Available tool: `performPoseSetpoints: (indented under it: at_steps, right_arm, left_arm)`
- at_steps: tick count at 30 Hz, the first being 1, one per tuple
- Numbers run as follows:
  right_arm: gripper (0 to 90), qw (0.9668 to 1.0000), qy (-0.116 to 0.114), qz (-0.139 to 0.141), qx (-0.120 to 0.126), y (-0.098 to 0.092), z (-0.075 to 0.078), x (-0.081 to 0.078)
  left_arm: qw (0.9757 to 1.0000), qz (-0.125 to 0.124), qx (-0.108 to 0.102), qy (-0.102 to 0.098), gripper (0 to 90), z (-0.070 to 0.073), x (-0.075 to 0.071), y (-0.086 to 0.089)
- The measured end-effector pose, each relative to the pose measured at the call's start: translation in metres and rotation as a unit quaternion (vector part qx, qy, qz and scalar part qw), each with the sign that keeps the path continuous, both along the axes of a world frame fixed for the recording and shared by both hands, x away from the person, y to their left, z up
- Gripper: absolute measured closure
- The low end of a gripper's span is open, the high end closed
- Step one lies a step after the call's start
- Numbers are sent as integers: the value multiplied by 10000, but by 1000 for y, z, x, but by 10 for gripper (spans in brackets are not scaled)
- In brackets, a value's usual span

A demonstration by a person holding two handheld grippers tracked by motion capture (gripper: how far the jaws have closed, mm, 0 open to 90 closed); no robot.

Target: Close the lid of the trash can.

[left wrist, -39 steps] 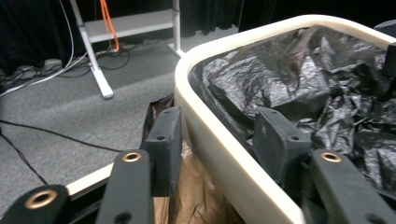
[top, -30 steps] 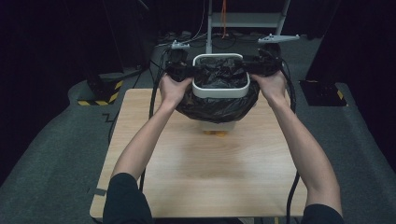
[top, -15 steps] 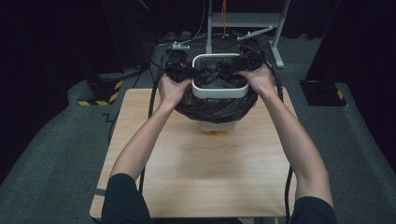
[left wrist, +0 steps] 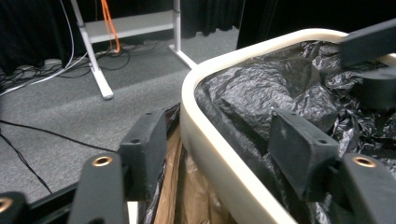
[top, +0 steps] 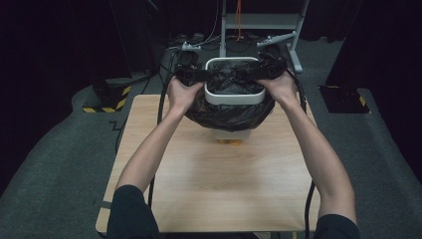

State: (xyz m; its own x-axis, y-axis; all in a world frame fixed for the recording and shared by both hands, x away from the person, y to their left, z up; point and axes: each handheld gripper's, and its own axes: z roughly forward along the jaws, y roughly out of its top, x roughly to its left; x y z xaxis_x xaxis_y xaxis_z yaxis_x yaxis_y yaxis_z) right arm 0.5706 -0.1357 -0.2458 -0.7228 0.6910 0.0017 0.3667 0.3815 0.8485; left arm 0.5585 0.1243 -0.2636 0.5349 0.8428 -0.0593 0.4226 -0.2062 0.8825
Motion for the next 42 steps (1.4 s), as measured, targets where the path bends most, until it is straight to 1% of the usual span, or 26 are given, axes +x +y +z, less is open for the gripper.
performPoseSetpoints:
  at_steps: [2,3,5,7,9,10,12,14,15,18,20,22,24,26,27,28,29,30,32,33,36,38,39,40,42]
  right_arm:
    - [461,9999,-86,74,67,-4,3,-9]
    - [467,9998,-148,92,92,-7,4,-16]
    - [472,9997,-201,55,114,-11,6,-24]
    - [475,9995,-304,48,120,-17,7,-32]
    - [479,9990,-415,25,155,-21,6,-38]
    - [480,9989,-426,35,172,-22,6,-41]
    - [484,9988,-457,33,144,-23,4,-44]
    - [485,9989,-474,58,-26,-19,2,-45]
    - [486,9987,-486,55,-106,-17,0,-45]
    - [491,9987,-434,173,-205,-10,-3,-45]
    - [502,9983,-420,247,-331,-5,-6,-45]
    - [507,9978,-342,384,-419,-1,-8,-45]
    - [508,9970,-304,528,-467,2,-10,-47]
    - [508,9964,-219,684,-446,4,-10,-49]
    - [525,9959,-234,750,-450,5,-10,-52]
    - [528,9957,-277,747,-472,6,-11,-53]
    - [529,9955,-287,779,-460,6,-11,-55]
    - [527,9955,-250,818,-414,5,-12,-56]
    - [527,9957,-205,862,-286,3,-14,-57]
    - [526,9958,-213,860,-238,2,-15,-57]
    - [515,9970,-193,745,-126,-1,-16,-55]
    - [509,9974,-249,665,-92,-4,-16,-55]
    - [502,9977,-277,617,-61,-5,-15,-55]
    - [502,9980,-288,563,3,-7,-15,-56]
    - [503,9980,-420,462,102,-12,-13,-57]
  left_arm:
    - [10000,2,-4,65,318,2,2,-3]
    - [10000,6,-21,52,310,2,3,-4]
    - [10000,24,-25,30,302,2,3,-5]
    - [10000,42,-31,56,298,3,5,-4]
    - [10000,74,13,35,297,3,6,-3]
    - [10000,84,33,36,297,4,8,-3]
    - [9999,101,101,58,294,5,10,-4]
    - [9997,114,185,69,294,5,13,-5]
    - [9997,94,184,101,290,5,14,-6]
    - [9996,38,237,148,262,6,15,-7]
    - [9993,39,303,214,240,6,17,-6]
    - [9992,54,301,272,229,6,20,-5]
    - [9989,90,340,305,226,4,24,-3]
    - [9986,163,328,392,227,0,29,-3]
    - [9985,194,303,418,231,-2,31,-2]
    - [9983,211,264,470,232,-3,33,0]
    - [9981,227,184,536,233,-5,36,1]
    - [9978,240,81,609,233,-7,38,3]
    - [9962,211,-230,818,236,-10,43,6]
    - [9958,227,-262,843,234,-10,45,7]
    - [9967,272,-218,731,254,-9,44,5]
    - [9977,283,-187,579,277,-7,41,5]
    - [9981,260,-222,514,279,-6,38,4]
    - [9983,225,-260,466,282,-5,36,5]
    - [9987,174,-246,401,284,-3,31,4]
